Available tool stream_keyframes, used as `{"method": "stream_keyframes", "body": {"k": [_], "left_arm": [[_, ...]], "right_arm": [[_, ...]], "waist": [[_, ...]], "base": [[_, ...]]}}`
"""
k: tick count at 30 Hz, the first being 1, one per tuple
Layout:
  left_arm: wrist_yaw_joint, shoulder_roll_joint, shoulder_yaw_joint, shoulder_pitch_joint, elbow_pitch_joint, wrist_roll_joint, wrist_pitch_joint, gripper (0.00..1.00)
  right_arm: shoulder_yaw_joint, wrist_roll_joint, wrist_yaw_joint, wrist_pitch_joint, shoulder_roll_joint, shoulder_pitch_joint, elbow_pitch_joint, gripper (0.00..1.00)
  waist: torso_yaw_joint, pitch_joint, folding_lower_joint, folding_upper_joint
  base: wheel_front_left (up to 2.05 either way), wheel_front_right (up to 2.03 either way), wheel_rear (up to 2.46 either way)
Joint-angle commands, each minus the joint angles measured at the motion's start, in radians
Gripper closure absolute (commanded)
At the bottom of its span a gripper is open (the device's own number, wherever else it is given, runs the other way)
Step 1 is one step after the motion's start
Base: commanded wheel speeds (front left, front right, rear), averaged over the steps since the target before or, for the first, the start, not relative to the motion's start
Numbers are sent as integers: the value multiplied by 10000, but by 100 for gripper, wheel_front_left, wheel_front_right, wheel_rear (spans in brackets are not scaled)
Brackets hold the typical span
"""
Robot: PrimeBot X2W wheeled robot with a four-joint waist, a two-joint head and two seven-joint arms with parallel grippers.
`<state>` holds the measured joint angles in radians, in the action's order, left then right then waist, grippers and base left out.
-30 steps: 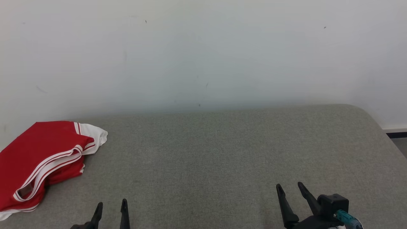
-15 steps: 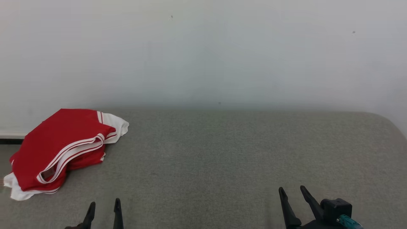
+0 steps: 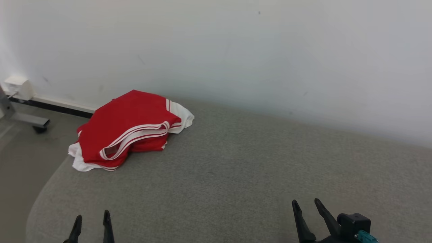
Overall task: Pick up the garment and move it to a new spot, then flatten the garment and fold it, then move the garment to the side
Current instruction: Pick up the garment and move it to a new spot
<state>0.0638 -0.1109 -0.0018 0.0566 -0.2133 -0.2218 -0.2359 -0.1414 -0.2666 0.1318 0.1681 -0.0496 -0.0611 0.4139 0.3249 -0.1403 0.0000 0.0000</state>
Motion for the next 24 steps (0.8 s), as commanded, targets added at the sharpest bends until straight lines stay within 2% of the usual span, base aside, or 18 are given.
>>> {"method": "stream_keyframes", "body": {"k": [1, 12, 24], "left_arm": [[100, -80, 89, 186, 109, 12, 32, 0], [789, -6, 860, 813, 1154, -418, -105, 0], [1161, 117, 1131, 1408, 1978, -543, -193, 0]], "right_arm": [[-80, -112, -21, 49, -11, -148, 16, 0], [-917, -200, -21, 62, -16, -1117, 346, 0], [-1709, -509, -21, 274, -17, -1967, 953, 0]], "waist": [[984, 101, 0, 0], [1632, 771, 0, 0], [1855, 1076, 0, 0]], "base": [[0, 0, 0], [0, 0, 0], [0, 0, 0]]}}
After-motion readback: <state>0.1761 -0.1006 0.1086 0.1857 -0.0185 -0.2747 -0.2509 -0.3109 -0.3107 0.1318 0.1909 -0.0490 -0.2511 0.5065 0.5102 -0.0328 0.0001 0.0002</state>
